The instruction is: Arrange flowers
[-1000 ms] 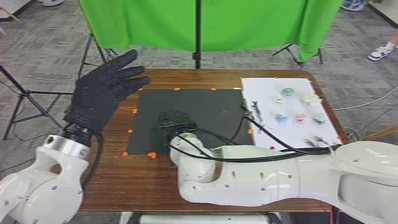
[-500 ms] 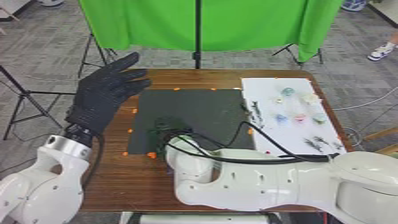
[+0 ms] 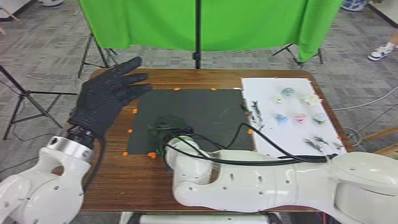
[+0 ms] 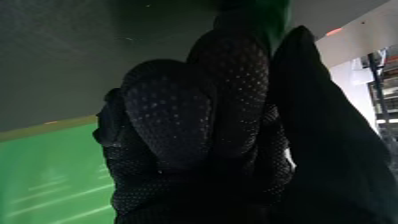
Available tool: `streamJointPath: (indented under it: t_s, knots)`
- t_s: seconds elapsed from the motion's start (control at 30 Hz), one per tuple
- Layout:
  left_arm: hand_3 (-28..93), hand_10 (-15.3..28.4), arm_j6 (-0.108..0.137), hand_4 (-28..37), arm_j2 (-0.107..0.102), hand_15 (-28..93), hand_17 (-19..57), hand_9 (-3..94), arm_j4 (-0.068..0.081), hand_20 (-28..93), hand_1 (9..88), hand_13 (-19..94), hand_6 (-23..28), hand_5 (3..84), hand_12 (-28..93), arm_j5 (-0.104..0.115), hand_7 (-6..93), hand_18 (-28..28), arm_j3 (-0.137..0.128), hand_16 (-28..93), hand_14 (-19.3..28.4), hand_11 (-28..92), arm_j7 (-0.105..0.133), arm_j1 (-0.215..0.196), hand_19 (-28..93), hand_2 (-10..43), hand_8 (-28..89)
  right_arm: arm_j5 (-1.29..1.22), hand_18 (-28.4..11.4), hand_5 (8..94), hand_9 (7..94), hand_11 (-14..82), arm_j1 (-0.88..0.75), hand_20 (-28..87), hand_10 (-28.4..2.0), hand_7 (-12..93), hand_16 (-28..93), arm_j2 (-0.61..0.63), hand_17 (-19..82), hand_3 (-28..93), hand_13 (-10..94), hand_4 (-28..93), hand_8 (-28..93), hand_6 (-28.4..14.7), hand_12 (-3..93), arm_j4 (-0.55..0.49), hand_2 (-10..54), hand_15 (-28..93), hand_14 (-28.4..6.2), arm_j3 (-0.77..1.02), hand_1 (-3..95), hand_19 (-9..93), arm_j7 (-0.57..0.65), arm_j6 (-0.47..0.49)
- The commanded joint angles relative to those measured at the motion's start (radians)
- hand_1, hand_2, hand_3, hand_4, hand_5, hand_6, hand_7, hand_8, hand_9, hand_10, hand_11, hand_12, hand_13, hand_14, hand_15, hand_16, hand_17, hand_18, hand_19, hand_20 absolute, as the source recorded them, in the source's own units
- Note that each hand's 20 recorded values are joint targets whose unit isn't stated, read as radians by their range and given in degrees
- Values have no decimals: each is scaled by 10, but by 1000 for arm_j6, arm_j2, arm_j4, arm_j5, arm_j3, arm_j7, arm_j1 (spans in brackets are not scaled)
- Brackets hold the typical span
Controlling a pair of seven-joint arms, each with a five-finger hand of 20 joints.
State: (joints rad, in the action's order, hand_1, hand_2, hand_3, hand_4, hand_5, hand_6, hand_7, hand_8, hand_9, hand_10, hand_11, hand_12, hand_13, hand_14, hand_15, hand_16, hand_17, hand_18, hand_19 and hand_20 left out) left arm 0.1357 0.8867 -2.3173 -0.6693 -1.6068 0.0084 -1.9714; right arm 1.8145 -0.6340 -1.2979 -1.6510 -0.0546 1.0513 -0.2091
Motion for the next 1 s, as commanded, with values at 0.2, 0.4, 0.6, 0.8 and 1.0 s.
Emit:
streamJointPath:
  t_s: [0.2, 0.4, 0.6, 0.8, 1.0]
  knots:
    - [771, 221, 31, -227, -15, 522, -95, 346, -12, 187, 225, 254, 97, 364, 151, 4, 132, 241, -19, -86, 283, 215, 69, -56, 475, 80, -84, -35, -209, 833, 937, 420, 119, 280, -88, 155, 226, 16, 477, 528, 874, -216, -117, 31, 216, -23, 28, 649, -67, -74, 429, 932, 33, -117]
    - [774, 222, 90, -227, -29, 572, -98, 346, -60, 182, 226, 255, 98, 367, 138, 12, 149, 247, -81, -104, 284, 271, 140, -175, 509, 79, -93, -41, -218, 810, 937, 413, 167, 286, -95, 153, 218, 56, 478, 627, 872, -252, -119, 13, 214, -44, 20, 653, -71, -106, 348, 932, 15, -100]
    - [776, 222, 112, -230, -15, 595, -99, 349, -80, 174, 226, 258, 97, 368, 128, 13, 166, 249, -116, -115, 284, 313, 152, -239, 525, 78, -102, -9, -228, 795, 937, 419, 146, 300, -98, 152, 215, 112, 479, 654, 877, -271, -119, 0, 209, -83, 23, 659, -75, -107, 308, 932, 10, -65]
    - [777, 225, 123, -230, -2, 600, -97, 350, -98, 170, 225, 260, 98, 369, 120, 10, 170, 250, -146, -119, 284, 320, 151, -292, 534, 78, -105, -21, -235, 787, 937, 423, 70, 306, -101, 152, 213, 195, 481, 665, 880, -274, -118, -6, 208, -156, 30, 659, -80, -44, 284, 932, 0, -27]
    - [778, 223, 116, -230, 17, 602, -98, 347, -113, 162, 225, 259, 98, 368, 113, 7, 173, 250, -187, -125, 284, 322, 161, -351, 540, 77, -107, 38, -242, 748, 931, 320, -186, 188, -122, 142, 196, 358, 451, 676, 862, -267, -114, -19, 198, -293, 34, 590, -90, 244, 270, 932, 30, -88]
